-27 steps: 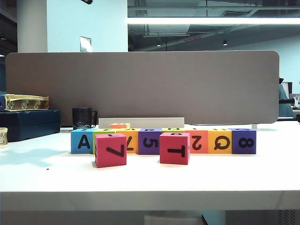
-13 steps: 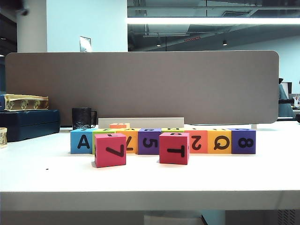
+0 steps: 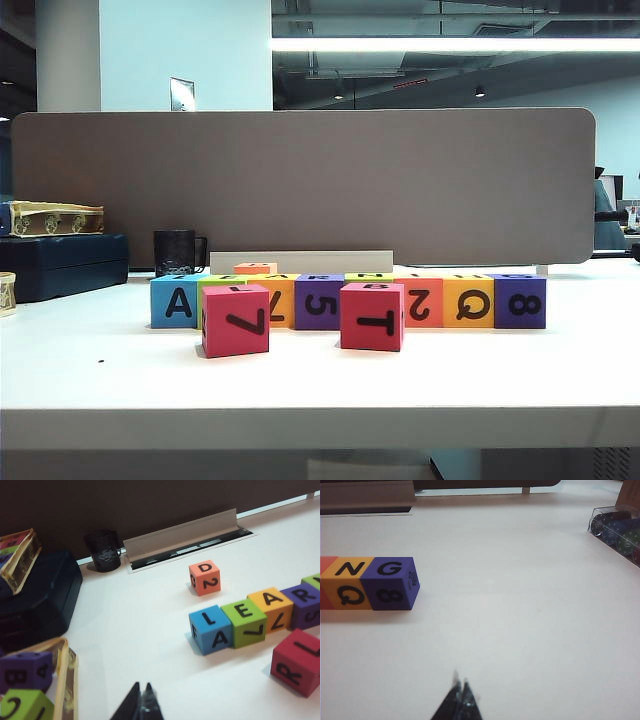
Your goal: Select the appropriate blocks from the scattered letter blocks on the table and arrange them in a row to spell out "LEARNING".
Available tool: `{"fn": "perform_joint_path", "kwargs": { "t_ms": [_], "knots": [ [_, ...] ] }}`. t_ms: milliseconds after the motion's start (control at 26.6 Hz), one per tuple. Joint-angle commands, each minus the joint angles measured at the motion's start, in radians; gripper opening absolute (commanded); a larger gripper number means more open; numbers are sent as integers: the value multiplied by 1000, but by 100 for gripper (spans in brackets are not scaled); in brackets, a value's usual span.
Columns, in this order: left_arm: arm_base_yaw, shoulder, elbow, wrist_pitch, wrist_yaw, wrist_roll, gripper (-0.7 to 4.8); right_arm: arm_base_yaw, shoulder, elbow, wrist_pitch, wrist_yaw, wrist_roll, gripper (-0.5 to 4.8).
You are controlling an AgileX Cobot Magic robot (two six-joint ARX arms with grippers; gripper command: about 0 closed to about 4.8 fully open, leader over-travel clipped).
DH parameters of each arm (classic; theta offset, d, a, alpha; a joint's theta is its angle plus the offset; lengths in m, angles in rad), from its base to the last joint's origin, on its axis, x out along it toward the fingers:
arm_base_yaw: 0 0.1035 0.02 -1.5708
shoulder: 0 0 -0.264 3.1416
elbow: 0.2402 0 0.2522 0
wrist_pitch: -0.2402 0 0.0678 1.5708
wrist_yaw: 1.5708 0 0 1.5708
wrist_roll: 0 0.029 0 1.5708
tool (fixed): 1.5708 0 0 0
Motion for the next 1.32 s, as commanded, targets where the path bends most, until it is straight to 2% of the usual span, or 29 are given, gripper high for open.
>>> {"fn": "perform_joint_path", "kwargs": {
  "t_ms": [38,188,452,527,904,1016,1318],
  "knots": [
    [19,-53,-59,25,5,-11,-5,1,-11,-2,11,1,-3,-1],
    [68,-145,-145,25,3,-47,-5,1,-11,-2,11,1,-3,-1],
    [81,-290,-305,25,2,-77,-5,2,-11,-2,11,1,-3,-1],
    [81,-306,-309,-28,0,-92,-5,2,-11,-2,11,1,-3,-1],
    [81,-309,-309,-29,-26,-91,-5,2,-11,-2,11,1,-3,-1],
    [80,-309,-309,-27,-28,-141,-5,2,-11,-2,11,1,-3,-1],
    [80,-309,-309,-27,-22,-139,-5,2,-11,-2,11,1,-3,-1]
  ]
}}
